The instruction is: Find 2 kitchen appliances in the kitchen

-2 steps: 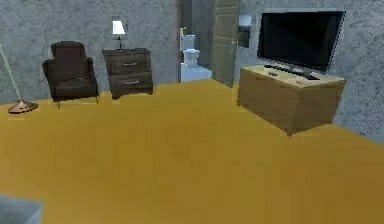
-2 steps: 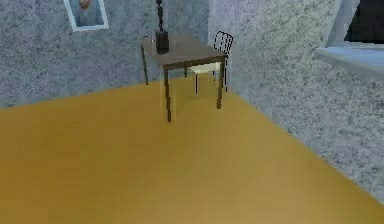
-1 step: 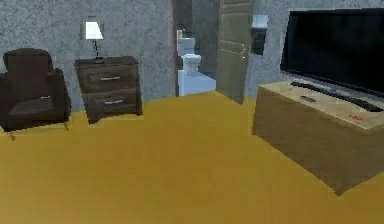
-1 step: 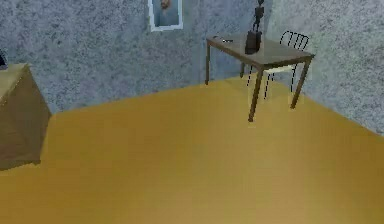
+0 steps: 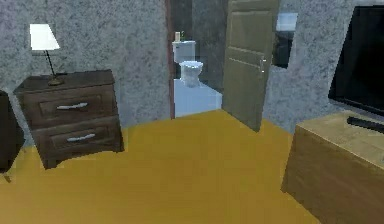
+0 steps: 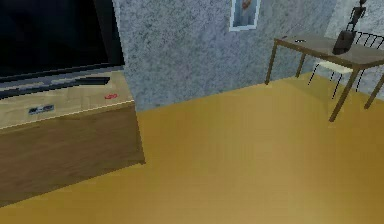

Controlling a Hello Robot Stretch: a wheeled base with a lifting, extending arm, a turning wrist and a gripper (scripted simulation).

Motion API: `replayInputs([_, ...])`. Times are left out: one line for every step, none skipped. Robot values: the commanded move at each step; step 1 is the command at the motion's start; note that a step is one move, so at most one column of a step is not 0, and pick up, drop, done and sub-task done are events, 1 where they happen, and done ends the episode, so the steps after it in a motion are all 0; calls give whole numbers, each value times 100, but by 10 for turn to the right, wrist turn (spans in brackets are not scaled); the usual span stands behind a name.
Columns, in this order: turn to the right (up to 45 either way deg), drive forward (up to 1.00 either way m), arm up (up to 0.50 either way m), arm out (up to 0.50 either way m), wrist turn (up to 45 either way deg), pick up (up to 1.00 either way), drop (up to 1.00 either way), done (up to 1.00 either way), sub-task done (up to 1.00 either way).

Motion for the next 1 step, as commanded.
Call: replayInputs([30,0,0,0,0,0,0,0,0])
